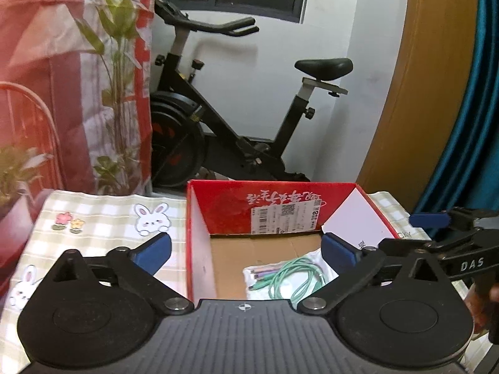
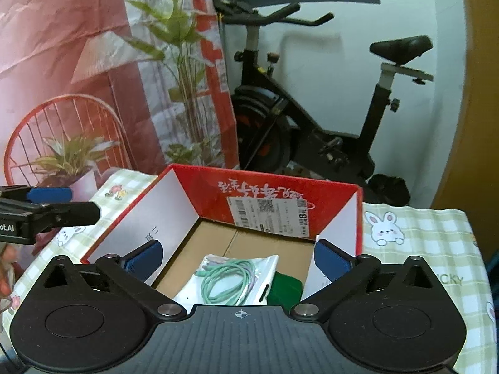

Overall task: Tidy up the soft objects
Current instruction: 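Lower the cable bag into the red box and open the left tool, then move the left tool back to the pile toward the black glove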

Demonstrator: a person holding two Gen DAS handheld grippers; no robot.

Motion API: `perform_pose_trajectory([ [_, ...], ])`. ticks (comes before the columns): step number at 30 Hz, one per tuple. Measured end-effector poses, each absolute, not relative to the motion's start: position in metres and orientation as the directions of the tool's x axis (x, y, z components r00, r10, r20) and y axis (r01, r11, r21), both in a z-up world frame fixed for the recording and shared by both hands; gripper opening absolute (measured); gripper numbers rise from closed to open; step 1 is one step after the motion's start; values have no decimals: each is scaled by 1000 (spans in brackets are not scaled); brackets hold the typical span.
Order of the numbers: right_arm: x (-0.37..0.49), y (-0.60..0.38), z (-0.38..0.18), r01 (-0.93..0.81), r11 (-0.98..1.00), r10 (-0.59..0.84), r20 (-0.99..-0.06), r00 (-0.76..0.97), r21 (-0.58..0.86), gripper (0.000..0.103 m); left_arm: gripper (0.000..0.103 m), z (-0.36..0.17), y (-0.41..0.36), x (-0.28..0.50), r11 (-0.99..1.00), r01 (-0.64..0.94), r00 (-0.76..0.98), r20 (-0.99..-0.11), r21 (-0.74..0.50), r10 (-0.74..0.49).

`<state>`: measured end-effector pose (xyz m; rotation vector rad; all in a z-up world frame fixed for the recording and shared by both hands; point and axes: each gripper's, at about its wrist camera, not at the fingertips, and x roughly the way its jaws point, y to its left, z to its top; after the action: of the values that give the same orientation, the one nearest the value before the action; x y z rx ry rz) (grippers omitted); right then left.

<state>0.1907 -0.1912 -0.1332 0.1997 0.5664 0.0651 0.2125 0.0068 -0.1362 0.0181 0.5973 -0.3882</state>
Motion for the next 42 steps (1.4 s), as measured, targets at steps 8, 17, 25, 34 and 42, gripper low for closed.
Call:
perform_pose_trajectory([
  [8, 148, -192, -121, 7, 972, 102, -448, 888, 237, 103, 103, -127, 17, 175, 933, 356, 781, -532, -54, -329],
  [17, 98, -183, -120, 14, 973, 78, -383, 920, 230, 103, 103, -128, 28, 137, 940, 336, 798, -515, -49, -312],
  [25, 59, -178, -134, -7, 965, 99, -344, 934, 261, 103, 103, -138, 35, 103, 939, 340, 800, -512, -44, -314],
  [34, 30, -166, -165, 5, 976, 76, -361, 930, 219, 103, 103, -168, 43, 74, 936, 345, 765, -556, -74, -326],
  [42, 20, -135, -199, -6, 986, 83, -453, 888, 169, 103, 102, -207, 40, 70, 924, 348, 688, -627, -156, -365],
])
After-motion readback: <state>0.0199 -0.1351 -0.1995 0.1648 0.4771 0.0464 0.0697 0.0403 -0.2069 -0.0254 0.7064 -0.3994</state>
